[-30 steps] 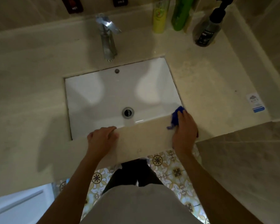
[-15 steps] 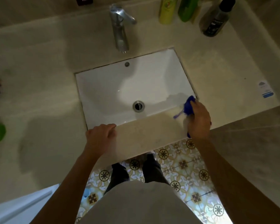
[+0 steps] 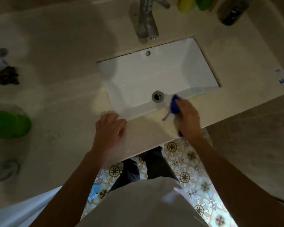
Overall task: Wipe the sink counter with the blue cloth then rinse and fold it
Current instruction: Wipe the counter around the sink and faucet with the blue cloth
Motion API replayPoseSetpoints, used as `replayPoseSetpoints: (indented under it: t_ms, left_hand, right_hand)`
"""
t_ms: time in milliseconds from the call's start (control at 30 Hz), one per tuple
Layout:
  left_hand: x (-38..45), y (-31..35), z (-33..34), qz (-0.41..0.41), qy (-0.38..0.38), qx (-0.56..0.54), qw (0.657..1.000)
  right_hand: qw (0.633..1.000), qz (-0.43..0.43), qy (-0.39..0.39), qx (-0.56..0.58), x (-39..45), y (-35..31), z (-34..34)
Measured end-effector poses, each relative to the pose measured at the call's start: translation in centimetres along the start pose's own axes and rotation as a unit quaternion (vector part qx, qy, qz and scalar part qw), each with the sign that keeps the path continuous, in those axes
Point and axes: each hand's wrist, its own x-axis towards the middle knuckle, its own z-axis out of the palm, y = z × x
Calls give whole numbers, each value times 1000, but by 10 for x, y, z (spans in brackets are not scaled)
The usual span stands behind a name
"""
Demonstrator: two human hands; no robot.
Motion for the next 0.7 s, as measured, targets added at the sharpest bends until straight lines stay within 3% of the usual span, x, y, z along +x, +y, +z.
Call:
replayPoseSetpoints:
  t_ms: [100, 167, 233, 367, 533, 633, 700]
  left_hand:
    - [-8, -16, 0, -15, -19, -17, 1000]
    - [-14, -23, 0, -16, -15, -36, 999]
    - [-18, -28, 2, -3, -11, -34, 999]
    - [-22, -43, 3, -33, -29, -25, 999]
    - [-42, -72, -8, -111, 17, -28, 993]
    - [-55, -84, -14, -144, 31, -32, 989]
    - [-60, -90, -15, -159, 35, -38, 986]
  right_hand:
    - [988, 135, 61, -33, -11, -20, 6]
    - [986, 147, 59, -43, -29, -62, 22]
    - [991, 127, -1, -39, -48, -112, 41]
    - [983, 9, -185, -8, -67, -179, 54]
    - [894, -186, -403, -54, -12, -140, 4]
    - [823, -393, -360, -195, -1, -114, 2]
    - [832, -413, -323, -181, -3, -118, 12]
